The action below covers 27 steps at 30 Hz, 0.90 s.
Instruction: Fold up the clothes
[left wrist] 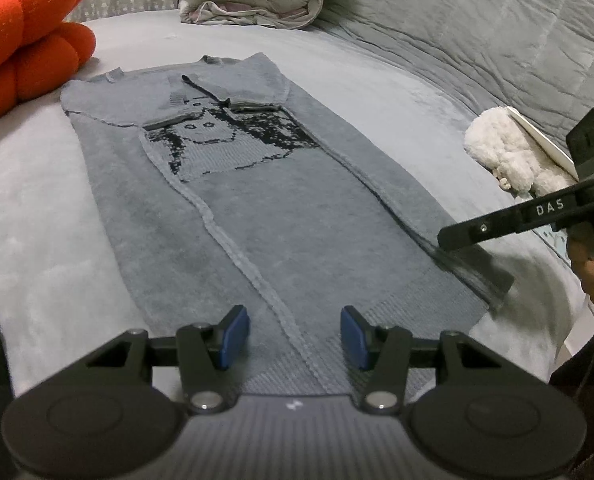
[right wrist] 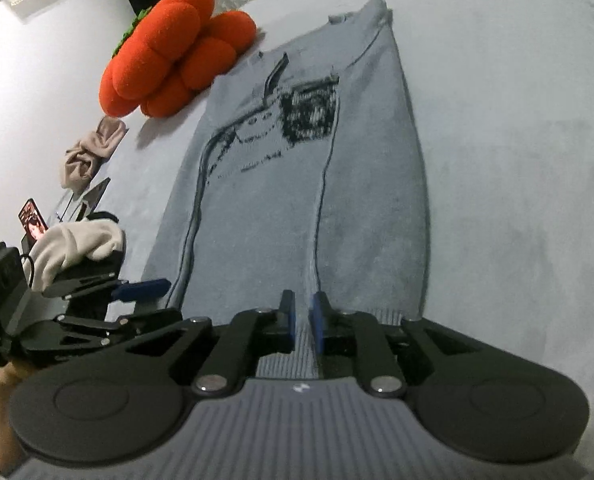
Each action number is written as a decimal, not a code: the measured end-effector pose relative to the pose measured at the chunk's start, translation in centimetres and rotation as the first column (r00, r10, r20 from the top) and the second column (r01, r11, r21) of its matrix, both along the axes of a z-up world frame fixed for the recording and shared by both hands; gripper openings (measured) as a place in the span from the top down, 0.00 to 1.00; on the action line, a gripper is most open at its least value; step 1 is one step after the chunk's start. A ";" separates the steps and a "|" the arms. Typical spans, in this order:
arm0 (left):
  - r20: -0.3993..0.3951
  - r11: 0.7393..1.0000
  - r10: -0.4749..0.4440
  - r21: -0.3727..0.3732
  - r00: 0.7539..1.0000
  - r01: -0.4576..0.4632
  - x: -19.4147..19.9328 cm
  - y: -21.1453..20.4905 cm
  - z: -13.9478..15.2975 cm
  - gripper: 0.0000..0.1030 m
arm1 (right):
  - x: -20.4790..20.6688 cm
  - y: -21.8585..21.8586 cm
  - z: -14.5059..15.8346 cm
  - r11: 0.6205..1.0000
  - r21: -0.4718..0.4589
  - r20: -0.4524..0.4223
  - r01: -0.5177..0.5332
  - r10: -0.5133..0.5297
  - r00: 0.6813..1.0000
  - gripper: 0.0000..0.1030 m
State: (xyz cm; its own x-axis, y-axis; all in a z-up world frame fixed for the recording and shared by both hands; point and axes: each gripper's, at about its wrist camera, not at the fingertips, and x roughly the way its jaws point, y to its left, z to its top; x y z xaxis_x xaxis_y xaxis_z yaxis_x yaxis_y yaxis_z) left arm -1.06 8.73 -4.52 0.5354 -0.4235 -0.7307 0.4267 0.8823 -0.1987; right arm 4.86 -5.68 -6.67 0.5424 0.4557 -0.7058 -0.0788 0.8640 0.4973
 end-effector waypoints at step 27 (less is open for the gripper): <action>-0.079 0.950 -0.308 -0.083 0.948 0.302 -2.7 -1.0 0.7 0.61 | -2.0 4.4 -0.9 0.932 -0.229 -0.003 -0.282 0.289 0.957 0.85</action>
